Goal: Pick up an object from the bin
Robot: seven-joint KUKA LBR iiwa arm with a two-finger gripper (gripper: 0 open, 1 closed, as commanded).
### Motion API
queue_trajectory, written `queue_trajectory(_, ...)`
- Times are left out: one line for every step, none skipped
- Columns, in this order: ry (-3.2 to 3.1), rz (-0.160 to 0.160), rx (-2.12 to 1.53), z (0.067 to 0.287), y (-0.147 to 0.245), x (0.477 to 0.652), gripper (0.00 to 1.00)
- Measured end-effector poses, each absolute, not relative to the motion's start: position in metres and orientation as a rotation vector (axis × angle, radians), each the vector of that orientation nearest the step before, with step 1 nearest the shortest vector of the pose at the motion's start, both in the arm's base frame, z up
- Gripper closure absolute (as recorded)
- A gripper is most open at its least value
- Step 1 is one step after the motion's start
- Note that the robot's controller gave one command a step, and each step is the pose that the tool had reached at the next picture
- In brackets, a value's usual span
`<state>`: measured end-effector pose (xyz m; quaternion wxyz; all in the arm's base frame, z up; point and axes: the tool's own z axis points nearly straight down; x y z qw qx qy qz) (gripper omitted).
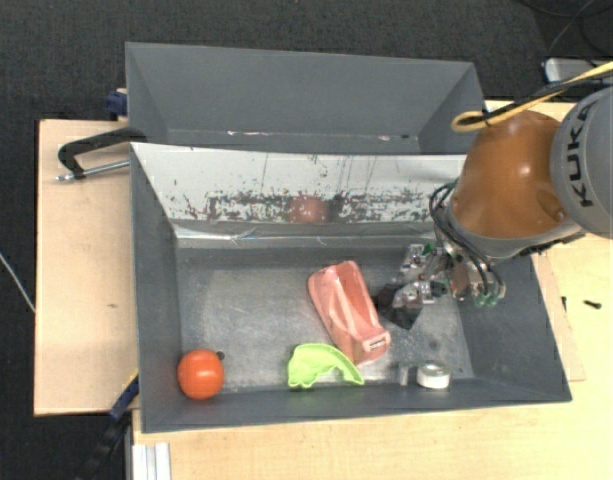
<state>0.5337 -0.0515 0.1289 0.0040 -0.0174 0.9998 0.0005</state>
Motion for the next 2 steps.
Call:
queue_trajectory(3.131, 0.0, -0.049, 0.131, -0.053, 0.535, 1.0)
queue_trajectory(3.132, 0.0, -0.161, 0.226, -0.049, 0.58, 1.0)
